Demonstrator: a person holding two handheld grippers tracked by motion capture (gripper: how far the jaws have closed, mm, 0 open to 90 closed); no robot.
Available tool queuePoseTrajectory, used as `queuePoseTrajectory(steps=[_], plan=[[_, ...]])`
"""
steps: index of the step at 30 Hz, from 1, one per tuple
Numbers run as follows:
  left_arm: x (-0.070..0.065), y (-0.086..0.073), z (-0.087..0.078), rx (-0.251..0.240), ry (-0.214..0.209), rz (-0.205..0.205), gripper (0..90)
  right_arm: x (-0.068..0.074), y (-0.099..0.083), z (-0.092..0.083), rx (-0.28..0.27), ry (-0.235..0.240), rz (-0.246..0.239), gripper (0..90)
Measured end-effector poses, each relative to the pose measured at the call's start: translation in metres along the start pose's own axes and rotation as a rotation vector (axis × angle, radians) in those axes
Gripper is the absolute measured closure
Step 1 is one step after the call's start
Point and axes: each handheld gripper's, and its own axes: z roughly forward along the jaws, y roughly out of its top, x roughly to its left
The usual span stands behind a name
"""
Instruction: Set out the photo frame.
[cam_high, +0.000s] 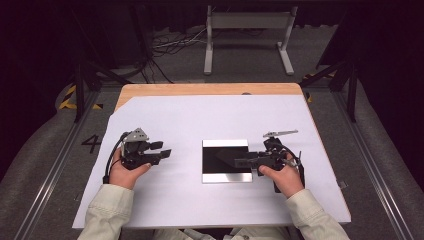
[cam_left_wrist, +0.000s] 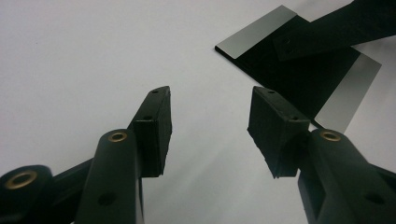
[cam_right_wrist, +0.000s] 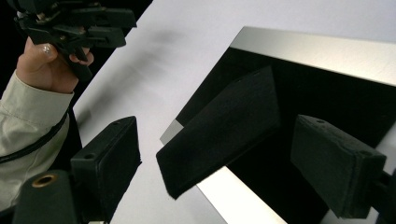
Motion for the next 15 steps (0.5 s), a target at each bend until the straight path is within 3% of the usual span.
queuePoseTrajectory(steps=[7,8,10,11,12,13,15], plan=[[0.0,-0.002,-0.002,0.002,0.003,-0.012,50.0,0.0,-0.001,0.01,0.029,0.026,0.026,16.4],[0.0,-0.003,-0.003,0.004,0.008,-0.008,50.1,-0.007,-0.005,0.022,0.019,0.128,0.115,7.9],[0.0,-0.004,-0.004,0.004,0.01,-0.01,50.1,-0.008,-0.007,0.029,-0.013,0.119,0.101,6.2],[0.0,-0.005,-0.005,0.008,0.011,-0.014,50.1,-0.008,-0.01,0.033,0.003,0.05,0.084,12.0],[0.0,-0.005,-0.005,0.003,0.011,-0.013,50.2,-0.009,-0.011,0.035,0.009,0.022,0.03,14.4],[-0.001,-0.005,-0.007,-0.002,0.014,-0.008,50.2,-0.007,-0.009,0.036,0.013,0.018,0.059,13.2],[-0.001,-0.006,-0.007,0.0,0.013,-0.012,50.2,-0.006,-0.008,0.036,0.015,0.019,0.069,13.0]])
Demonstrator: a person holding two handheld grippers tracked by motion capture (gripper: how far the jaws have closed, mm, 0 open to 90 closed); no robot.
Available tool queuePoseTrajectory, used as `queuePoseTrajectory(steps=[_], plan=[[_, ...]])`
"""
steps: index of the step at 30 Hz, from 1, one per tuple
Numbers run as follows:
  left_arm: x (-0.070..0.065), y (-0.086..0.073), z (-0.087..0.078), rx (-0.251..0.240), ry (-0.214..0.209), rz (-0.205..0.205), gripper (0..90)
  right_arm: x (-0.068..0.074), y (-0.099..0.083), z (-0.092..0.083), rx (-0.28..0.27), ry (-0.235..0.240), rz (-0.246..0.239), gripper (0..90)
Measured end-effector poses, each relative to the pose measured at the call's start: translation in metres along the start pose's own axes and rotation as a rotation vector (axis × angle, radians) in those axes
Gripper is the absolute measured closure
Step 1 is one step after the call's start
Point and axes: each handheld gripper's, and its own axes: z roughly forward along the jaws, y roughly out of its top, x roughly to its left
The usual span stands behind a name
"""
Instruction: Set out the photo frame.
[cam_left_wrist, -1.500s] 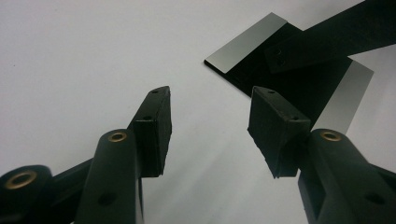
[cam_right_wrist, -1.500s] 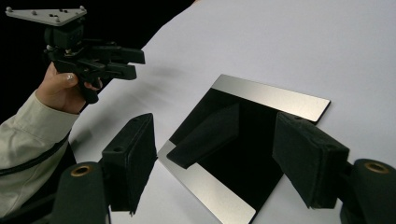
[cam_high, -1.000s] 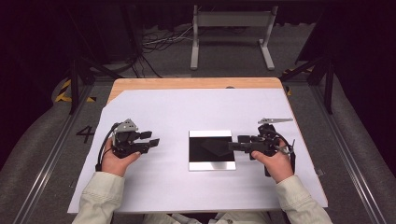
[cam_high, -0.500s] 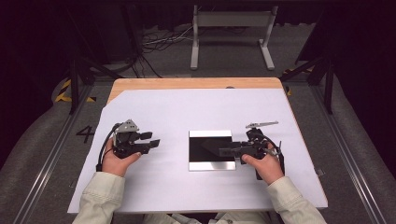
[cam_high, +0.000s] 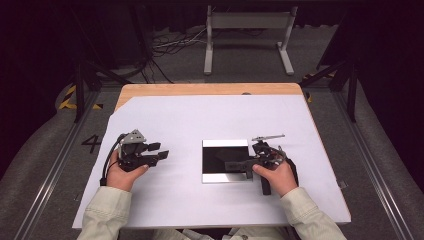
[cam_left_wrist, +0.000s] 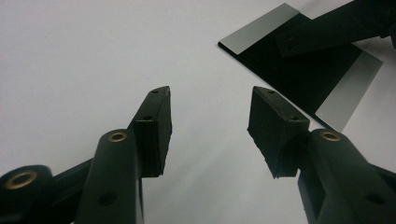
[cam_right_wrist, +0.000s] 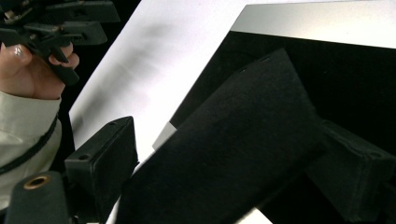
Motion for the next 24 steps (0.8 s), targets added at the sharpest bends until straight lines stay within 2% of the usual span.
queuePoseTrajectory(steps=[3,5,7,9,14,16,18,19,21,24], plan=[[0.001,-0.002,0.0,0.001,0.005,-0.001,50.2,0.001,0.001,0.001,-0.021,0.007,0.033,11.4],[0.001,-0.003,0.0,0.008,0.004,-0.013,50.2,0.0,0.002,0.001,-0.036,0.021,0.06,16.8],[0.001,-0.003,0.0,0.006,0.007,-0.008,50.1,-0.001,0.003,0.0,-0.04,0.023,0.077,24.3],[0.001,-0.003,-0.001,0.004,0.01,-0.006,50.1,-0.001,0.004,0.0,-0.051,0.045,0.098,31.5],[0.0,-0.004,0.0,0.012,0.009,-0.002,50.1,-0.001,0.008,-0.004,-0.079,0.046,0.15,34.2],[-0.001,-0.004,0.002,0.015,0.007,-0.007,50.1,-0.001,0.009,-0.005,-0.06,0.049,0.193,39.0],[-0.001,-0.004,0.002,0.017,0.009,0.002,50.1,-0.002,0.009,-0.005,-0.055,0.04,0.189,41.6],[-0.001,-0.004,0.003,0.019,0.007,0.0,50.0,-0.001,0.01,-0.005,-0.044,0.024,0.186,47.0],[-0.001,-0.004,0.003,0.023,0.006,0.003,50.1,0.0,0.01,-0.005,-0.047,0.02,0.19,49.0],[-0.001,-0.004,0.003,0.023,0.005,0.003,50.0,0.002,0.012,-0.006,-0.033,-0.012,0.186,54.9]])
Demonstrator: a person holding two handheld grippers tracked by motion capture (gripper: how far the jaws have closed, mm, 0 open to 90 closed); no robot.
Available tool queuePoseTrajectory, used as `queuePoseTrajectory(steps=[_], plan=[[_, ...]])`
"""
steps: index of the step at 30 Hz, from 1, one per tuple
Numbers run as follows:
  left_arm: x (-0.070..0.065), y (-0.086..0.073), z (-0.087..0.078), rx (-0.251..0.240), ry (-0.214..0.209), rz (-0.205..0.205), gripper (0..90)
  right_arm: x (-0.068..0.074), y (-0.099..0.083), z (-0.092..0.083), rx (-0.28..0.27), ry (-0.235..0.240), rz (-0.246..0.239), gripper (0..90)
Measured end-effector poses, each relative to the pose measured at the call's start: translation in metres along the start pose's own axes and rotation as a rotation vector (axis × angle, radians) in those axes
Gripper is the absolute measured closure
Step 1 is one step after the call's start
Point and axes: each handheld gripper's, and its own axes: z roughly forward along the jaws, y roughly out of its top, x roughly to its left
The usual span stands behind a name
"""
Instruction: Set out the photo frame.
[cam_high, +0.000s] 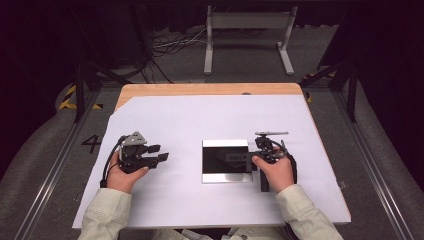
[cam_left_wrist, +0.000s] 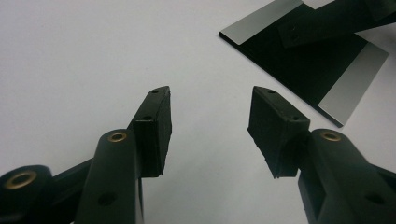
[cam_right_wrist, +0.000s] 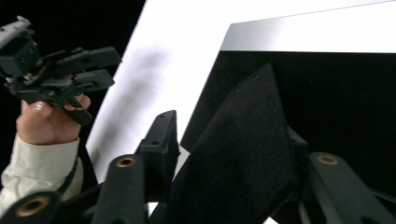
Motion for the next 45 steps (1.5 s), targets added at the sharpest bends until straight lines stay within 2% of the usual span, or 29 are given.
queuePoseTrajectory(steps=[5,11,19,24,32,35,36,38,45], plan=[[0.0,0.0,0.001,0.0,0.001,0.0,50.1,0.004,-0.001,-0.001,0.023,-0.033,-0.007,61.7],[0.0,0.0,0.001,0.001,0.0,0.002,50.0,0.009,-0.002,-0.005,0.024,-0.039,-0.045,65.3],[-0.001,0.001,0.002,0.005,-0.005,-0.005,50.1,0.022,-0.004,-0.017,0.012,-0.039,-0.144,71.7],[0.0,0.001,0.004,0.005,-0.006,0.002,50.1,0.027,-0.004,-0.023,0.008,0.004,-0.178,78.0],[-0.001,0.002,0.005,0.004,-0.007,0.005,50.1,0.041,-0.006,-0.029,0.014,0.046,-0.243,86.0],[-0.001,0.002,0.005,0.005,-0.007,0.004,50.0,0.046,-0.006,-0.031,0.025,0.08,-0.273,87.7],[-0.001,0.002,0.005,0.005,-0.007,0.004,50.1,0.046,-0.006,-0.031,0.025,0.08,-0.273,87.7],[-0.001,0.001,0.005,0.009,-0.006,0.001,50.0,0.052,-0.007,-0.032,0.017,0.064,-0.315,87.7],[0.0,0.001,0.006,0.01,-0.007,0.003,49.9,0.051,-0.006,-0.035,-0.036,0.071,-0.348,87.7]])
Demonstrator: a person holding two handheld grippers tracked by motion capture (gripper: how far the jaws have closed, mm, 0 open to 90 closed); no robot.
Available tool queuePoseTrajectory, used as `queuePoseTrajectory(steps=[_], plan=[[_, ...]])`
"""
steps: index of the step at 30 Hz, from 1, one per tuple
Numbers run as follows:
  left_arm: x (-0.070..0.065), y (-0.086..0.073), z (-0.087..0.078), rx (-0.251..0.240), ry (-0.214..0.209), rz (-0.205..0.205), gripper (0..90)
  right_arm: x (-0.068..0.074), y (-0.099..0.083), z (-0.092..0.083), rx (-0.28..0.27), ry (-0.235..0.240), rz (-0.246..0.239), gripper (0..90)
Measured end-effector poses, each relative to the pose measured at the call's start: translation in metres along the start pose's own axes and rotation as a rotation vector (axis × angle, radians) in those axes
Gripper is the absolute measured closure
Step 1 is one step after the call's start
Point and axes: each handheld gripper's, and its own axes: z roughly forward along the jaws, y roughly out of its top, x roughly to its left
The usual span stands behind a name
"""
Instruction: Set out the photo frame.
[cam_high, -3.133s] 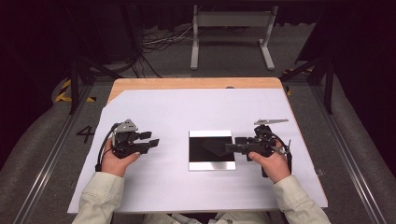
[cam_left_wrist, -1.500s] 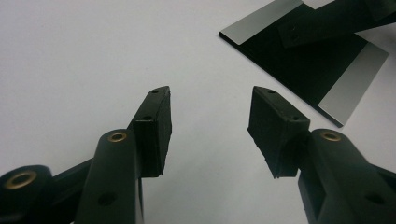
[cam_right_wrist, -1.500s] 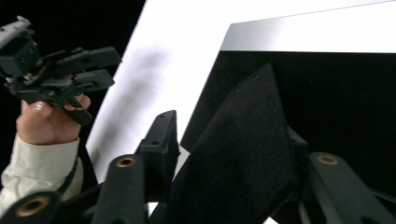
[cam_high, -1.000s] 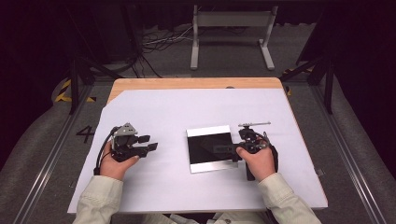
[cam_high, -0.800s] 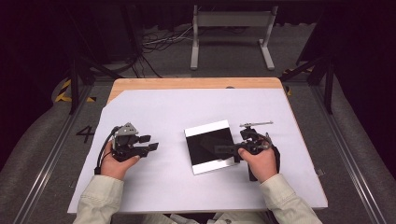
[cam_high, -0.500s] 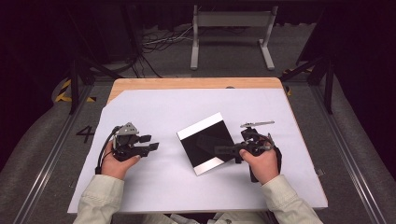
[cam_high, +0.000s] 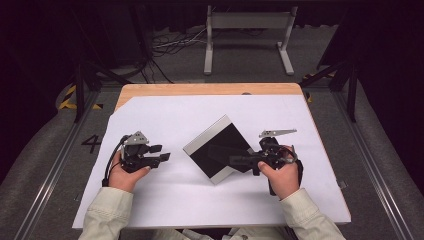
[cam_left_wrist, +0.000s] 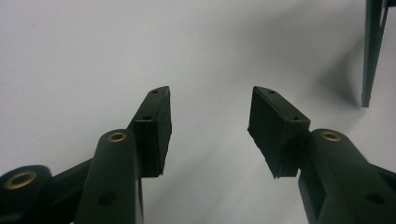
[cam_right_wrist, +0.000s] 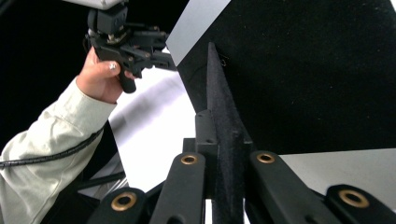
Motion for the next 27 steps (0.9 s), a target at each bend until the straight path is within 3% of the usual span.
queuePoseTrajectory(steps=[8,14,19,24,27], plan=[[0.001,0.0,0.001,-0.001,-0.004,-0.004,49.5,-0.009,-0.002,0.0,-0.076,0.005,-0.063,87.7],[0.0,-0.001,0.004,0.016,-0.008,-0.002,48.9,-0.009,-0.005,0.004,-0.12,-0.026,-0.198,87.7],[-0.001,0.001,0.005,0.012,-0.011,-0.002,48.8,-0.013,-0.006,0.003,-0.111,-0.035,-0.223,86.9],[-0.002,0.002,0.008,0.019,-0.019,0.001,48.7,-0.013,-0.005,-0.003,-0.057,-0.113,-0.299,80.4],[-0.003,0.003,0.01,0.019,-0.021,0.009,48.5,-0.019,-0.009,-0.008,-0.042,-0.134,-0.293,77.8]])
